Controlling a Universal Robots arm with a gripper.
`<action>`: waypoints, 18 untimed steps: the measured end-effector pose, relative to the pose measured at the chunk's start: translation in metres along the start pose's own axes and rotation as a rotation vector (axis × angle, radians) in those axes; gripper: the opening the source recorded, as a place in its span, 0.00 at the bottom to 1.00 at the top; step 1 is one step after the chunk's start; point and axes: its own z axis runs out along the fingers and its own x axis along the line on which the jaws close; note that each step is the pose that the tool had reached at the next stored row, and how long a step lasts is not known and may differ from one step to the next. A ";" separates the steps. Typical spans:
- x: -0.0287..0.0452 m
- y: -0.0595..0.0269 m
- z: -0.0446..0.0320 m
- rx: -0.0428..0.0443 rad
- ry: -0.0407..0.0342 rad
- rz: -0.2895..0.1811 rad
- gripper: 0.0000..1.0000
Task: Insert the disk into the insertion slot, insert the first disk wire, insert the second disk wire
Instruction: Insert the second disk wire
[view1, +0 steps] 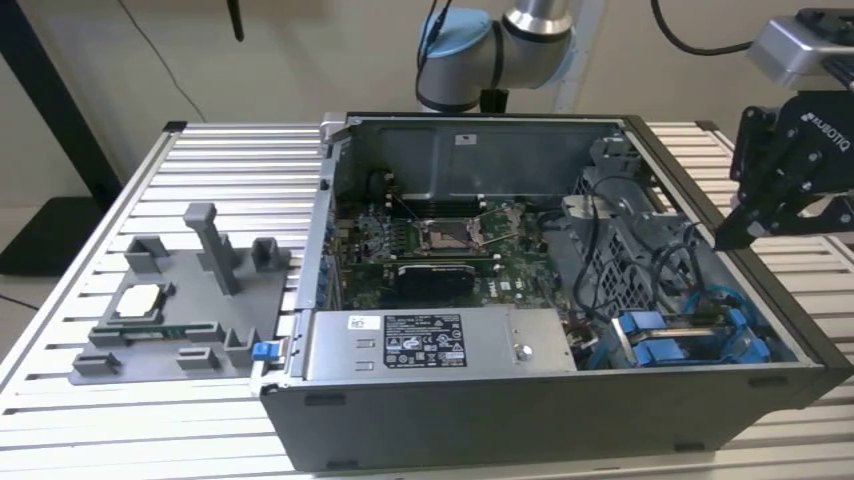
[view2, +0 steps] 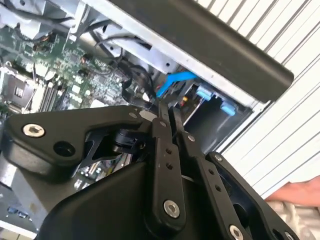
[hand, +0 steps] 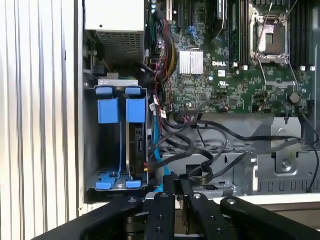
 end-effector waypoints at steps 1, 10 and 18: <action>0.0001 0.0045 -0.0008 0.0001 -0.0002 0.000 0.00; 0.0042 0.0415 0.0025 0.0094 -0.0008 -0.001 0.00; 0.0082 0.0481 0.0045 0.0766 0.0013 -0.012 0.00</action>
